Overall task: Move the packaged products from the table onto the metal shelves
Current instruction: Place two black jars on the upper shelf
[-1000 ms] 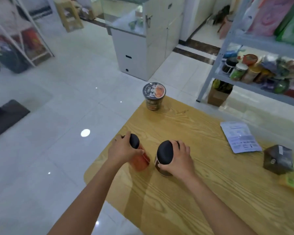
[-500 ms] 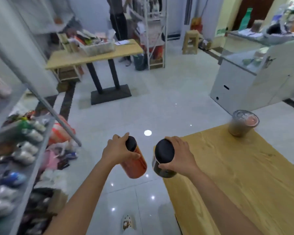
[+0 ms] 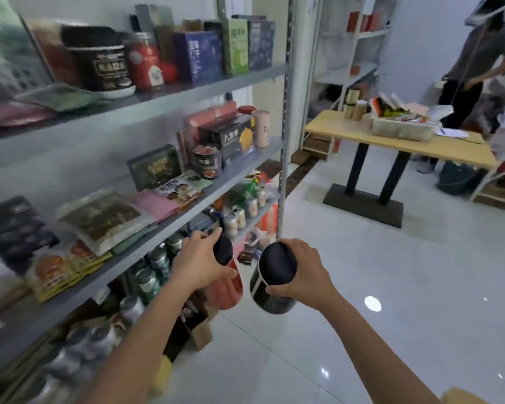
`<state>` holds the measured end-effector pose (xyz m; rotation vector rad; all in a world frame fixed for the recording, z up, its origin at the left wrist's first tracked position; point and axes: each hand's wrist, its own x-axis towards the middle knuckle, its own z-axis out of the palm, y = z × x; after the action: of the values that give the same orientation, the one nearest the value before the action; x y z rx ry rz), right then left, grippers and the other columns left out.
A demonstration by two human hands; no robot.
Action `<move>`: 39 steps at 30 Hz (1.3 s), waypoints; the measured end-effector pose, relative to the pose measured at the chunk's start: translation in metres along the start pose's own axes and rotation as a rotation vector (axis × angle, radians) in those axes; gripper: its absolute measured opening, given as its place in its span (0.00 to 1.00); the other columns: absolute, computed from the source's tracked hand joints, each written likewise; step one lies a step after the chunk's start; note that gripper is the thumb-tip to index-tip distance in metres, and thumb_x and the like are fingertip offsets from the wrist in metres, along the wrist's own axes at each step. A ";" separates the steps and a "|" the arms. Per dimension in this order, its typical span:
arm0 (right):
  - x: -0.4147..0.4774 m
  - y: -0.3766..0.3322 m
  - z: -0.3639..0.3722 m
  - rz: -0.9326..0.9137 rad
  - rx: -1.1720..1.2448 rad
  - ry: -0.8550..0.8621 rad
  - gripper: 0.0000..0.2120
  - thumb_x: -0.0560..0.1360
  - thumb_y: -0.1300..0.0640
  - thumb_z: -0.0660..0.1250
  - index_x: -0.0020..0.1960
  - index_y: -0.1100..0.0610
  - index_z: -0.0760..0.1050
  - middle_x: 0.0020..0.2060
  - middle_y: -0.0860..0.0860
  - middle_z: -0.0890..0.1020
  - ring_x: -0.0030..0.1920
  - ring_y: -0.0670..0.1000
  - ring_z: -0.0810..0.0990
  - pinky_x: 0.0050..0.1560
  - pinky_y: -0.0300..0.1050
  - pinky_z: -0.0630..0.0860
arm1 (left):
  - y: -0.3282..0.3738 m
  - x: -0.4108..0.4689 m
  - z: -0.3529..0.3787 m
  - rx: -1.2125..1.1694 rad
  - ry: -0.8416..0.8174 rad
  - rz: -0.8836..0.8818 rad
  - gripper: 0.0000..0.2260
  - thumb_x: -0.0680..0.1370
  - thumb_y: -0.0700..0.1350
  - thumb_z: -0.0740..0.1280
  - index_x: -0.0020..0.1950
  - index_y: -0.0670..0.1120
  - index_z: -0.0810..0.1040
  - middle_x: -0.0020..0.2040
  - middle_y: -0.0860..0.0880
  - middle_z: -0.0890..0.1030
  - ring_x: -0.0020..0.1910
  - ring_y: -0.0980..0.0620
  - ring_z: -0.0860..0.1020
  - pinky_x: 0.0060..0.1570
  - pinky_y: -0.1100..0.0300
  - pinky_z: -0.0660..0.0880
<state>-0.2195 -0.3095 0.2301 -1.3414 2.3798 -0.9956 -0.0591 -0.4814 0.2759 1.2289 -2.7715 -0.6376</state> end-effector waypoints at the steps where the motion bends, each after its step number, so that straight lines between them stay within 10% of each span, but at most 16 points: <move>1: 0.016 -0.008 0.010 -0.033 0.004 -0.016 0.45 0.56 0.40 0.78 0.69 0.42 0.62 0.65 0.43 0.67 0.64 0.49 0.63 0.58 0.49 0.71 | -0.014 0.004 -0.006 -0.005 0.027 -0.031 0.47 0.66 0.61 0.75 0.78 0.57 0.53 0.72 0.47 0.60 0.71 0.44 0.59 0.61 0.46 0.71; 24: 0.210 -0.104 0.139 -0.513 0.089 -0.491 0.47 0.55 0.40 0.78 0.70 0.44 0.63 0.64 0.45 0.68 0.64 0.51 0.66 0.63 0.50 0.69 | -0.158 0.005 -0.050 -0.361 0.411 -0.583 0.43 0.63 0.54 0.79 0.75 0.58 0.62 0.70 0.49 0.65 0.70 0.47 0.63 0.65 0.49 0.68; 31: 0.256 -0.170 0.088 -0.759 0.168 -0.590 0.48 0.53 0.36 0.77 0.70 0.42 0.64 0.64 0.43 0.69 0.64 0.50 0.68 0.62 0.53 0.72 | -0.128 -0.015 -0.118 -0.363 0.702 -0.525 0.37 0.60 0.47 0.82 0.65 0.55 0.69 0.62 0.51 0.66 0.59 0.52 0.69 0.59 0.55 0.71; 39: 0.288 -0.273 -0.035 -0.952 0.438 -0.614 0.43 0.52 0.49 0.83 0.65 0.42 0.72 0.59 0.38 0.75 0.57 0.37 0.75 0.51 0.32 0.75 | -0.060 -0.049 -0.233 -0.490 0.986 -0.314 0.25 0.61 0.44 0.81 0.53 0.59 0.78 0.54 0.57 0.79 0.51 0.59 0.78 0.43 0.63 0.75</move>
<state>-0.2149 -0.6267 0.4713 -2.1906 0.9665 -0.9860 0.0636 -0.5634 0.4725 1.3491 -1.5383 -0.4810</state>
